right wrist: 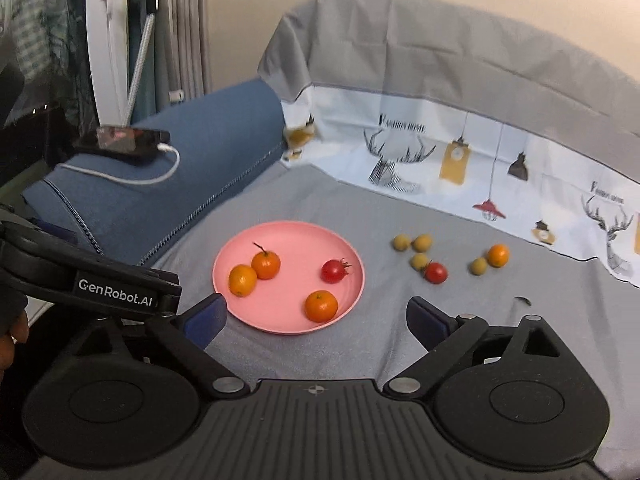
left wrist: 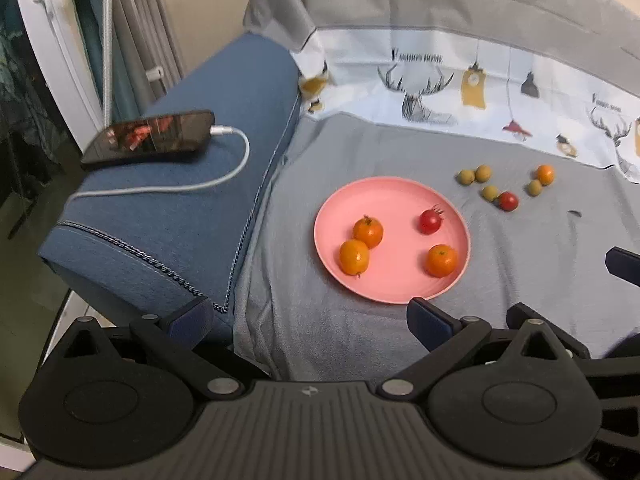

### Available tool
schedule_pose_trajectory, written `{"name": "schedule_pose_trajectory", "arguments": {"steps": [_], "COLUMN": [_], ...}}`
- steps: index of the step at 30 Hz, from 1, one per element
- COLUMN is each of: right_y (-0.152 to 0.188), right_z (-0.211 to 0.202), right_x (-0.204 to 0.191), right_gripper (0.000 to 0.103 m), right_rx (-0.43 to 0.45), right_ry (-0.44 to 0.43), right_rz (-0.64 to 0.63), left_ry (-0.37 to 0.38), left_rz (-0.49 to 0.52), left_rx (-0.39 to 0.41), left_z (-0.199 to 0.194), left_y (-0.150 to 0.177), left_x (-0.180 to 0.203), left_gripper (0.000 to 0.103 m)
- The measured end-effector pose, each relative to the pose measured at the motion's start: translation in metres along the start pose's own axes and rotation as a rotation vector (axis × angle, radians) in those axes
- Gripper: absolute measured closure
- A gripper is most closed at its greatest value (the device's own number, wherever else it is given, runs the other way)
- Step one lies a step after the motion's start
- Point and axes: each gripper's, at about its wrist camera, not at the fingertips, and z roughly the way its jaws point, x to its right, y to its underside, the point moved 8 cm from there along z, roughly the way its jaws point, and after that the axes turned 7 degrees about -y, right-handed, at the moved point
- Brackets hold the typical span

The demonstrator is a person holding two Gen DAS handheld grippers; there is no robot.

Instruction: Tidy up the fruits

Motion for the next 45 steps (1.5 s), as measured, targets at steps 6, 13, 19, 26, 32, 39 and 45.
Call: {"name": "schedule_pose_trajectory", "arguments": {"steps": [6,13,19,26,32,39,45], "right_y": [0.004,0.006,0.003,0.005,0.005,0.005,0.005], "right_z": [-0.033,-0.047,-0.046,-0.045,-0.044,-0.043,-0.039], "right_x": [0.000,-0.004,-0.007,-0.005,-0.006,-0.007,-0.006], "right_gripper": [0.003,0.001,0.001,0.001,0.001,0.001,0.001], "right_rx": [0.051,0.086,0.092,0.087,0.081,0.070,0.061], "right_ry": [0.009,0.014,0.003,0.012,0.014,0.010,0.007], "right_rz": [0.024,0.048,0.031,0.037,0.032,0.026,0.026], "left_ry": [0.001,-0.006,-0.018,-0.017,-0.013,-0.015,-0.015], "left_rz": [0.003,-0.001,-0.013,-0.008,-0.008,-0.020,-0.021], "left_rx": [0.054,0.074,0.085,0.078,0.072,0.057,0.047], "left_z": [-0.029,-0.041,-0.044,-0.041,-0.038,-0.033,-0.030], "left_y": [0.003,0.005,0.004,0.003,0.004,0.004,0.005], "left_x": [0.000,-0.005,-0.009,-0.008,-0.009,-0.012,-0.012], "left_gripper": [0.000,0.000,0.000,0.000,0.000,0.000,0.000]}}
